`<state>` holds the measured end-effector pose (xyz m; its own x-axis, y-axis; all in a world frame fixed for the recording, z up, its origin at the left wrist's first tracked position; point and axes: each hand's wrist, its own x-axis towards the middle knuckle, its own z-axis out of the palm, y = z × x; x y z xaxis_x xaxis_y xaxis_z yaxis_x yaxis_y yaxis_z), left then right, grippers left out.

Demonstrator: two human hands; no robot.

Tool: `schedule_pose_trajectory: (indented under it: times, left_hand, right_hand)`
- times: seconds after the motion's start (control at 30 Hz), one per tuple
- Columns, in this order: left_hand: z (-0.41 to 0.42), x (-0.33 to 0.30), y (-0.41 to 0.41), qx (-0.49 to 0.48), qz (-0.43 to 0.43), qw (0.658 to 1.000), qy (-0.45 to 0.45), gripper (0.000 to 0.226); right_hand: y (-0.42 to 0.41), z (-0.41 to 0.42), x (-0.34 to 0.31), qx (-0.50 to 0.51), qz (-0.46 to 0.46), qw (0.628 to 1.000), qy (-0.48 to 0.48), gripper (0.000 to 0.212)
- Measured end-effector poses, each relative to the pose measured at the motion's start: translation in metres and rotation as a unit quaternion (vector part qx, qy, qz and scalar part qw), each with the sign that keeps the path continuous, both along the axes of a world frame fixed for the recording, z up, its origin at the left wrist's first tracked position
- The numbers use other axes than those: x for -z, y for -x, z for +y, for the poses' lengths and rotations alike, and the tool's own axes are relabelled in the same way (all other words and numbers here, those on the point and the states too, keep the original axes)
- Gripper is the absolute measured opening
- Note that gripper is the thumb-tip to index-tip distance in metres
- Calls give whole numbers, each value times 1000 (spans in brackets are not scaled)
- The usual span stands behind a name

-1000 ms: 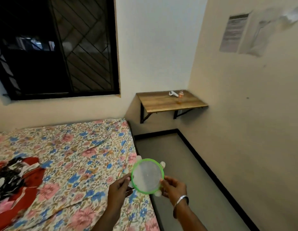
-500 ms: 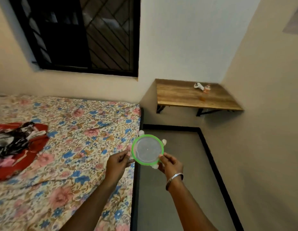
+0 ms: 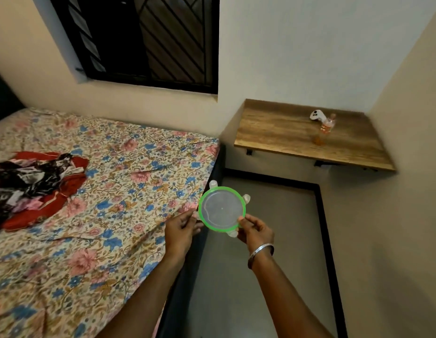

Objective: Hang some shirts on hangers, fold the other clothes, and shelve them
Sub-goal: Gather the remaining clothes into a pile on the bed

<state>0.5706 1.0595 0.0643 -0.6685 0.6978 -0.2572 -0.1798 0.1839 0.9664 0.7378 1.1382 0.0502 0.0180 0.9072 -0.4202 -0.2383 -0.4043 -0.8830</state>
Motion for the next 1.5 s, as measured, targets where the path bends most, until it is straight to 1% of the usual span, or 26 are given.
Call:
schedule_pose_trajectory:
  times: [0.23, 0.47, 0.63, 0.67, 0.8, 0.87, 0.9, 0.93, 0.97, 1.0, 1.03, 1.07, 1.1, 1.13, 1.2, 1.27, 1.3, 1.33, 1.37, 1.4, 1.43, 1.5]
  left_hand:
    - [86, 24, 5, 0, -10, 1000, -11, 31]
    - [235, 51, 46, 50, 6, 999, -17, 29]
    - [333, 40, 73, 96, 21, 995, 6, 32]
    - [350, 38, 78, 107, 24, 994, 15, 36]
    - [419, 47, 87, 185, 30, 980, 61, 72]
    - [450, 48, 87, 202, 51, 974, 85, 79]
    - [462, 50, 85, 207, 66, 971, 100, 80]
    - [476, 52, 83, 211, 75, 967, 119, 81]
    - [483, 54, 81, 218, 84, 963, 136, 81]
    - [489, 56, 80, 231, 102, 955, 152, 81]
    - [498, 53, 80, 241, 112, 951, 160, 79]
    - [502, 54, 79, 257, 121, 945, 160, 74]
    - [510, 52, 82, 267, 128, 943, 153, 67]
    - [511, 51, 81, 284, 136, 938, 149, 62]
    - [509, 58, 82, 287, 145, 934, 153, 66]
    - [501, 63, 83, 281, 151, 934, 164, 67]
    - [496, 63, 85, 266, 148, 937, 172, 63]
    - [492, 60, 83, 242, 142, 944, 173, 60]
    - [474, 55, 93, 188, 138, 956, 178, 59]
    - [468, 53, 91, 152, 145, 961, 182, 59]
    - [449, 50, 100, 91, 155, 965, 189, 56]
    - [409, 47, 112, -12, 166, 967, 191, 53]
  right_hand:
    - [4, 84, 13, -15, -11, 1000, 1, 21]
    - [33, 213, 24, 2, -64, 998, -10, 20]
    - [57, 308, 18, 9, -125, 992, 5, 13]
    - [62, 326, 16, 10, -144, 990, 1, 11]
    - [80, 404, 20, -11, -199, 980, -23, 7]
    - [86, 444, 24, -36, -218, 975, -32, 8]
    - [88, 461, 28, -46, -231, 971, -35, 13]
    - [90, 481, 32, -64, -254, 964, -33, 15]
    - [89, 495, 38, -69, -279, 957, -34, 11]
    - [85, 513, 54, -85, -304, 948, -38, 13]
    - [81, 538, 77, -104, -317, 942, -35, 26]
    - [78, 551, 85, -116, -327, 937, -32, 39]
    - [82, 565, 83, -134, -332, 933, -29, 49]
    - [82, 569, 76, -151, -340, 928, -29, 50]
    - [91, 562, 32, -194, -369, 908, -43, 30]
    - [97, 562, 14, -215, -389, 894, -54, 21]
    - [99, 563, 10, -211, -401, 889, -64, 19]
    - [104, 563, 11, -211, -426, 873, -110, 22]
    - [130, 558, 15, -242, -450, 840, -181, 25]
    - [137, 553, 20, -250, -469, 813, -240, 27]
    - [165, 542, 29, -278, -463, 788, -296, 30]
    - [206, 510, 36, -349, -409, 755, -375, 34]
